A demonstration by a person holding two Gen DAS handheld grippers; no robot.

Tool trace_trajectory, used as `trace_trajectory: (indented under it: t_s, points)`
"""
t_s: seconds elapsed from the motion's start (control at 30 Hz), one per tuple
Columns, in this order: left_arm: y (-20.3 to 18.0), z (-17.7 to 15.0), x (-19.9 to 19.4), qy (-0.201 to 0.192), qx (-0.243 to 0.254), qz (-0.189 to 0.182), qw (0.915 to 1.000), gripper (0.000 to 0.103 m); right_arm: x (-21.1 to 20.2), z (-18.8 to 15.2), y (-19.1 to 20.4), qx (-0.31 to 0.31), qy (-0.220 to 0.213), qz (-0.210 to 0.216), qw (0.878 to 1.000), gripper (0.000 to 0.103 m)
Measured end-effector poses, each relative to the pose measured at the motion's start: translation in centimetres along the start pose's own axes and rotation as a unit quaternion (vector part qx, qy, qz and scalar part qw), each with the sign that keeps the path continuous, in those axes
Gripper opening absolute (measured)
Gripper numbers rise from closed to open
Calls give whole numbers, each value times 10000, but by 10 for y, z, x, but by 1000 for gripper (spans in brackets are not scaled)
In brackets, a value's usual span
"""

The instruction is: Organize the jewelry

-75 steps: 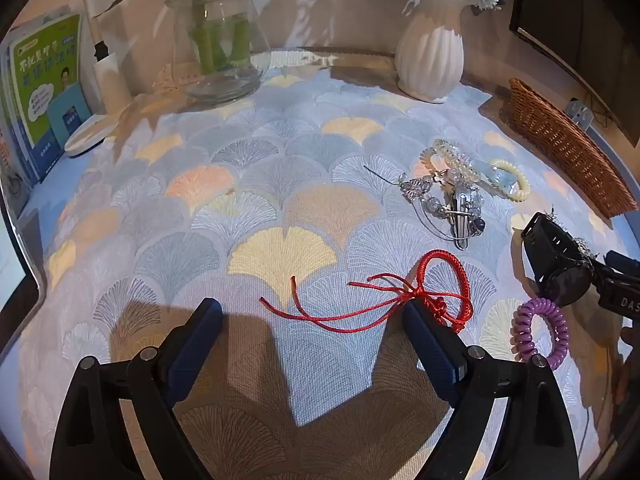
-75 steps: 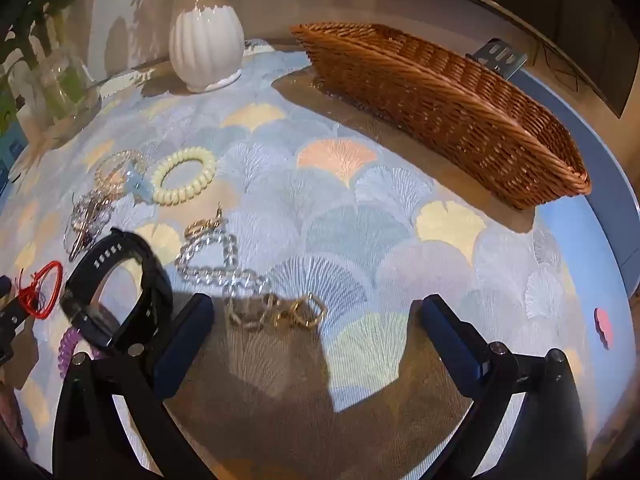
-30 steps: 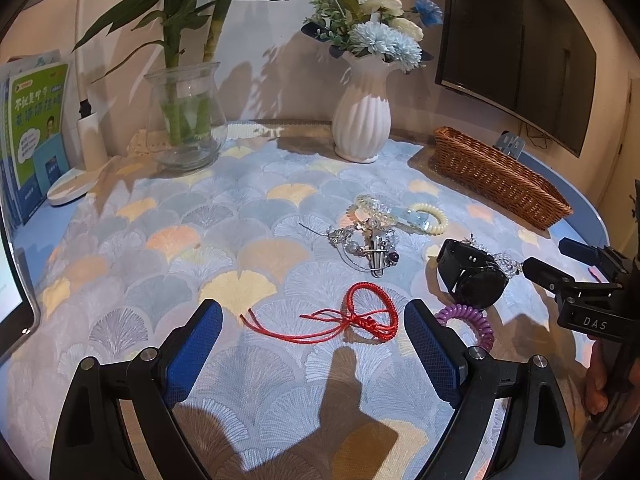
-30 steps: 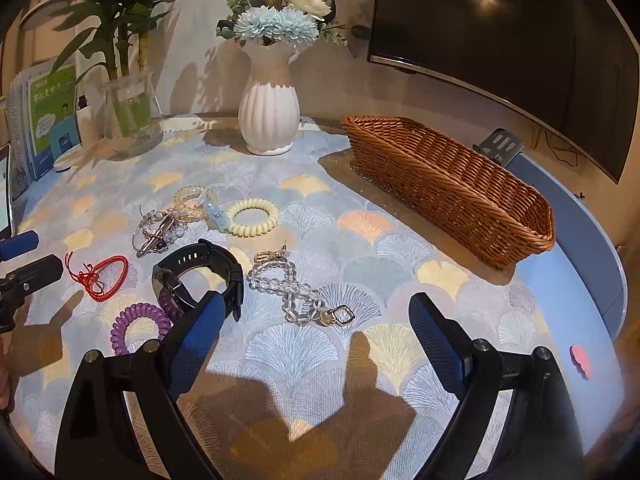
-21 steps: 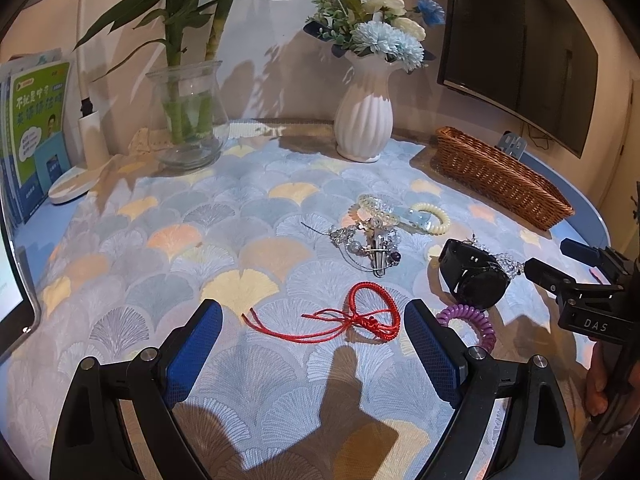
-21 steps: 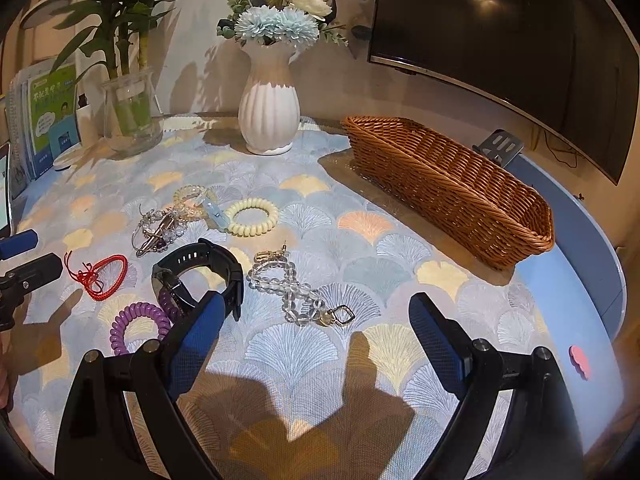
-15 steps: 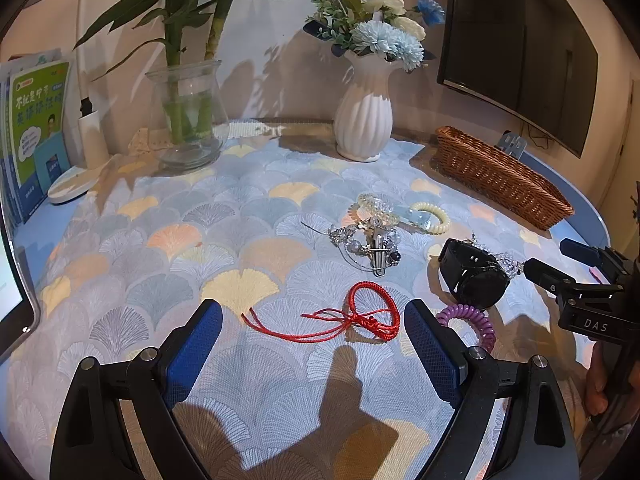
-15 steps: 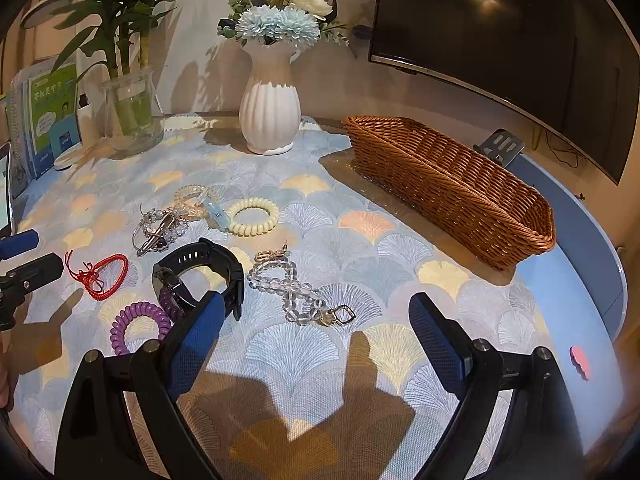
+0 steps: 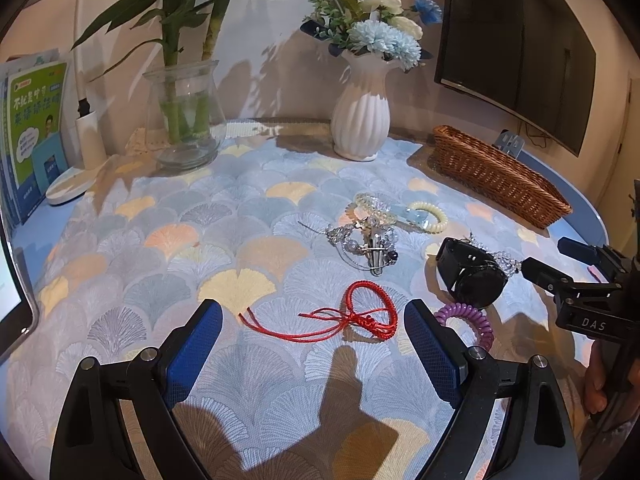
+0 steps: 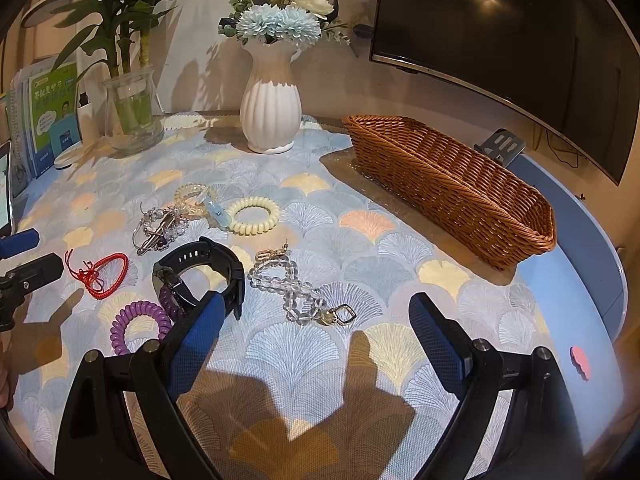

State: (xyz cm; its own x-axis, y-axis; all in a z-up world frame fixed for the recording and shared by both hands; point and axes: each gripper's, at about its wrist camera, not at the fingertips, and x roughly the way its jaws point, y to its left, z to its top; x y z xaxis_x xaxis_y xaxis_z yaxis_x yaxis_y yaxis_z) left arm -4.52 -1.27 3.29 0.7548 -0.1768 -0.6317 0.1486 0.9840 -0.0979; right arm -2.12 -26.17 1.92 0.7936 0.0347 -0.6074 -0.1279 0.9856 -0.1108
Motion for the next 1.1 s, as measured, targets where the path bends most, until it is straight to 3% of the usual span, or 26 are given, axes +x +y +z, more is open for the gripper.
trace_trajectory:
  t_s: [0.4, 0.53, 0.63, 0.7, 0.73, 0.8, 0.83, 0.87, 1.1]
  points:
    - [-9, 0, -6, -68, 255, -59, 9996, 92, 0, 2, -2, 45, 36, 99, 9999, 94]
    - [-20, 6, -12, 119, 362, -751, 9965, 90, -6, 2, -16, 178, 177, 633, 9977, 94]
    - [-41, 7, -15, 346, 910, -1106, 9891, 78, -11, -4, -37, 254, 373, 827, 9956, 91]
    - [-54, 8, -8, 599, 1149, -1285, 9832, 62, -10, -8, -49, 286, 540, 922, 9939, 89]
    - [-58, 8, -3, 721, 1176, -1364, 9810, 59, -8, -9, -55, 299, 628, 922, 9933, 88]
    - [-64, 9, 13, 1029, 1171, -1442, 9772, 48, -5, -9, -63, 286, 757, 897, 9927, 78]
    - [-67, 9, 20, 1142, 1160, -1440, 9761, 44, -2, -8, -65, 239, 825, 898, 9923, 62]
    - [-69, 10, 27, 1248, 1127, -1470, 9747, 39, 2, -6, -65, 158, 935, 925, 9912, 54]
    - [-76, 7, 47, 1530, 1114, -1381, 9722, 38, 23, 15, -41, -536, 1037, 1020, 9879, 44]
